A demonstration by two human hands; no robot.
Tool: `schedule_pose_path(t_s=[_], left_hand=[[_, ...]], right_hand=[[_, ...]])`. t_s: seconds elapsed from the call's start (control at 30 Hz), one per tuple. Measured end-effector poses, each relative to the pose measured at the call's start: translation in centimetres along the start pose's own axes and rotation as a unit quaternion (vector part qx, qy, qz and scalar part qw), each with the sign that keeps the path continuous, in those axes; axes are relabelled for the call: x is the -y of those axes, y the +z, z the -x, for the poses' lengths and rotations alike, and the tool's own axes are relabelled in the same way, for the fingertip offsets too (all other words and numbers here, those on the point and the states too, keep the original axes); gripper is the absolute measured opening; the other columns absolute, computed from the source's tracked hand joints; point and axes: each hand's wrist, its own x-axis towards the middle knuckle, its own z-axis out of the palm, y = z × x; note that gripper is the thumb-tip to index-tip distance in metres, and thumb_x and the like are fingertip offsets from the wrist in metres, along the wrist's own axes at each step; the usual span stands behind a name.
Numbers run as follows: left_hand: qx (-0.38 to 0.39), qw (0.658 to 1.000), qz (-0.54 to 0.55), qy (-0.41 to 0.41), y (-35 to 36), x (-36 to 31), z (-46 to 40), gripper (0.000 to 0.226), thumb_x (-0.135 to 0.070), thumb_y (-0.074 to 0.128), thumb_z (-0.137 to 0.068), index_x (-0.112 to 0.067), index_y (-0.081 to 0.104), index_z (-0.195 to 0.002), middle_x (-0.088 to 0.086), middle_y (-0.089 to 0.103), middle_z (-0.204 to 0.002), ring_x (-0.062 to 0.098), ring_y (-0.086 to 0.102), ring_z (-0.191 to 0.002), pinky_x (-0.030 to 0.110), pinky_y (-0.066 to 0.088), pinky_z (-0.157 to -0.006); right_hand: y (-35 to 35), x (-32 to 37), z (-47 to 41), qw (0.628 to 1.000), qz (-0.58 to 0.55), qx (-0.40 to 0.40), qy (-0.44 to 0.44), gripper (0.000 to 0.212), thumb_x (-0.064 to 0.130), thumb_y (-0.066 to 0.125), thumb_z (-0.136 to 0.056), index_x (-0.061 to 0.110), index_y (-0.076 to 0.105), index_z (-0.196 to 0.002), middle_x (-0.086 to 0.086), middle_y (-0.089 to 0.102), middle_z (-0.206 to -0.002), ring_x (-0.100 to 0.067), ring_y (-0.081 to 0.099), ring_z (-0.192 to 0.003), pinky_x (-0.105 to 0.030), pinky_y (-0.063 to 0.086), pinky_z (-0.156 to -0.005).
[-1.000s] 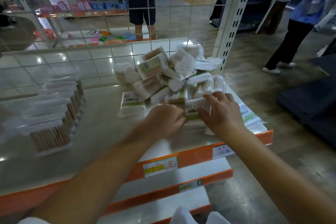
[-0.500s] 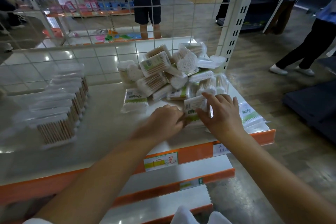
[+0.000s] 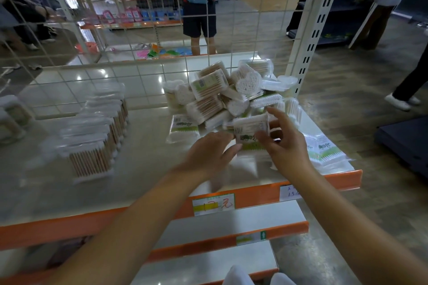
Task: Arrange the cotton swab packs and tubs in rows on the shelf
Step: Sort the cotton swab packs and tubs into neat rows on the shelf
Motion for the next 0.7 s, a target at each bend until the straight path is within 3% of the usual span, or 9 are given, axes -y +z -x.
schedule_pose_path(t_s=[0.1,0.17,0.23,0.33,0.43,0.57,0.7], left_hand=[[0.0,0.977,0.199,-0.077,-1.2,0.0,0.3,0.041,-0.05,0.057,-0.083,-0.023,0.06,-0.113,-0.002,0.064,-0.105,0.01,0.06,-0.097,0.032,0.047,-0.082],[0.03,0.928,0.351,-0.125,-2.1,-0.2,0.3,0.03,-0.045,0.066,-0.076,-0.028,0.064,-0.1,-0.007,0.067,-0.092,0.001,0.061,-0.082,0.028,0.049,-0.074],[0.057,0.875,0.45,-0.17,-2.6,-0.2,0.4,0.022,-0.034,0.07,-0.071,-0.028,0.066,-0.092,-0.009,0.068,-0.087,0.004,0.062,-0.081,0.028,0.048,-0.073],[0.056,0.838,0.509,-0.187,-2.6,-0.1,0.5,0.018,-0.021,0.073,-0.072,-0.019,0.068,-0.089,-0.003,0.07,-0.088,0.012,0.063,-0.086,0.031,0.05,-0.076],[0.048,0.829,0.522,-0.193,-2.6,-0.1,0.6,0.016,-0.017,0.072,-0.073,-0.016,0.067,-0.088,0.001,0.069,-0.091,0.015,0.063,-0.089,0.031,0.05,-0.076],[0.008,0.842,0.509,-0.181,-3.5,0.0,0.5,0.018,-0.02,0.071,-0.071,-0.015,0.065,-0.087,0.0,0.068,-0.089,0.015,0.062,-0.088,0.033,0.048,-0.079],[-0.037,0.877,0.456,-0.145,-5.4,0.3,0.1,0.017,-0.02,0.074,-0.065,-0.02,0.064,-0.079,0.001,0.065,-0.083,0.015,0.059,-0.081,0.029,0.047,-0.074]], right_hand=[[0.2,0.5,-0.4,0.996,-0.082,-0.009,0.013,0.047,0.007,0.063,-0.085,0.027,0.044,-0.123,0.0,0.055,-0.09,-0.02,0.059,-0.081,-0.04,0.054,-0.077],[0.2,0.9,-0.6,0.993,-0.12,-0.007,0.019,0.05,0.007,0.063,-0.085,0.033,0.041,-0.121,-0.003,0.055,-0.092,-0.024,0.06,-0.087,-0.046,0.052,-0.083],[0.3,1.1,-0.7,0.988,-0.15,-0.004,0.023,0.05,0.008,0.063,-0.085,0.034,0.04,-0.121,-0.009,0.057,-0.099,-0.028,0.061,-0.094,-0.05,0.051,-0.086],[0.5,1.2,-0.7,0.983,-0.18,-0.005,0.021,0.05,0.006,0.062,-0.085,0.031,0.04,-0.122,-0.016,0.056,-0.104,-0.031,0.06,-0.097,-0.052,0.05,-0.087],[0.6,1.1,-0.6,0.979,-0.202,-0.003,0.016,0.051,0.004,0.061,-0.085,0.028,0.039,-0.125,-0.018,0.056,-0.105,-0.03,0.06,-0.096,-0.05,0.05,-0.087],[0.6,0.7,-0.1,0.993,-0.11,0.005,-0.038,0.063,0.011,0.064,-0.084,0.023,0.033,-0.137,0.007,0.055,-0.102,-0.009,0.06,-0.088,-0.031,0.054,-0.079],[1.1,0.0,0.9,0.995,-0.042,0.004,-0.093,0.073,0.02,0.069,-0.082,0.024,0.026,-0.141,0.0,0.047,-0.124,-0.015,0.052,-0.107,-0.025,0.046,-0.086]])
